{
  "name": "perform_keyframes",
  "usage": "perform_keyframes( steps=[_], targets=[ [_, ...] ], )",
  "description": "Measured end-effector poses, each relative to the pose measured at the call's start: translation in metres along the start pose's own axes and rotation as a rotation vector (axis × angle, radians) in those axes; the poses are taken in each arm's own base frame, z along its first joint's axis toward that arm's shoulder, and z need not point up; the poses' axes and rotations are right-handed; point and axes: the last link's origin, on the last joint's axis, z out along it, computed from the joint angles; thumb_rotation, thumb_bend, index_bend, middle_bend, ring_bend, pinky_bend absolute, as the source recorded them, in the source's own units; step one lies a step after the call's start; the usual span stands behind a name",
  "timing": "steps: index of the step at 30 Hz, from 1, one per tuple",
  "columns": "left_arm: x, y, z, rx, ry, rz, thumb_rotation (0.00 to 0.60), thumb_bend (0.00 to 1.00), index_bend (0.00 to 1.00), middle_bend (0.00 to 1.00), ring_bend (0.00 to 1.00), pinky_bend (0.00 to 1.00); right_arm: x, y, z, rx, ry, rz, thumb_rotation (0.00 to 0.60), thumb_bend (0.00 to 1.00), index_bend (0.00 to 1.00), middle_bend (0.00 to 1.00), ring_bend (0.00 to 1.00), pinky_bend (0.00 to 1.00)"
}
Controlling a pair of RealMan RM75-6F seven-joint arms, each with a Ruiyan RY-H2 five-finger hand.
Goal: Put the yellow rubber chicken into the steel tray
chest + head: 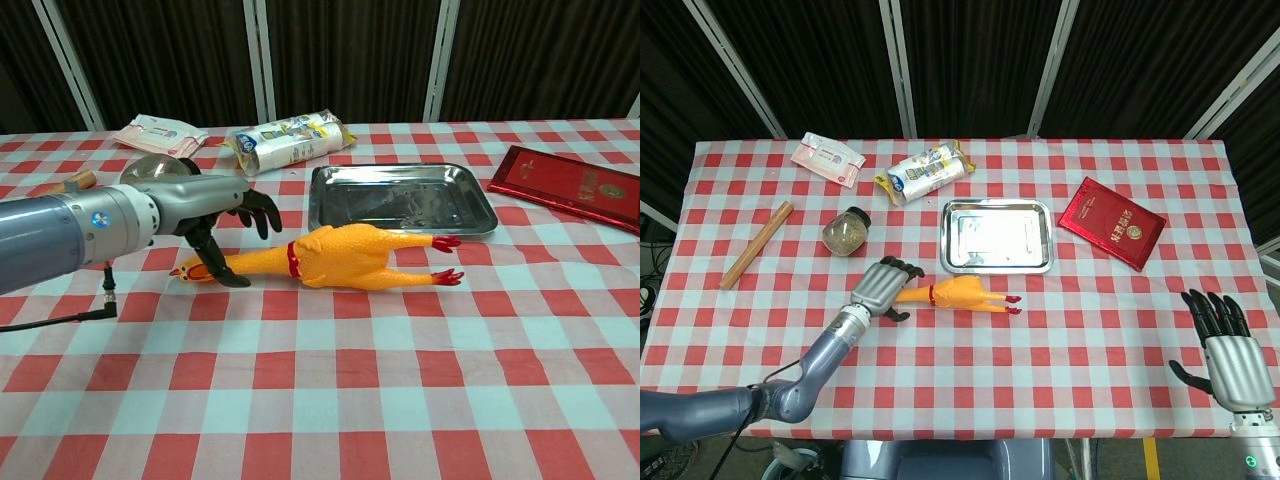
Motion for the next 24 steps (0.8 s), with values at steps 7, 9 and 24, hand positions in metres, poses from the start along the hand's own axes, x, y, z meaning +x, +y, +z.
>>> perform_keyframes(
  steps=[7, 9, 24],
  targets=[
    [-0.005, 0.012, 0.014, 0.023, -0.020, 0.017, 0.600, 0.30, 0.27, 0.30, 0.22, 0.15, 0.001, 0.004, -0.005, -0.021, 0.001, 0.006, 0.600, 0.20, 0.00, 0.10, 0.03, 0.02],
    [-0.006, 0.014, 0.017, 0.026, -0.019, 0.036, 0.600, 0.33, 0.28, 0.31, 0.22, 0.16, 0.001, 0.006, -0.006, -0.029, 0.001, 0.008, 0.600, 0.20, 0.00, 0.10, 0.03, 0.02],
    [-0.018, 0.029, 0.021, 0.011, -0.042, 0.059, 0.600, 0.47, 0.39, 0.42, 0.32, 0.27, 0.002, 0.014, -0.016, -0.053, 0.003, 0.026, 0.600, 0.20, 0.00, 0.10, 0.03, 0.02]
  ],
)
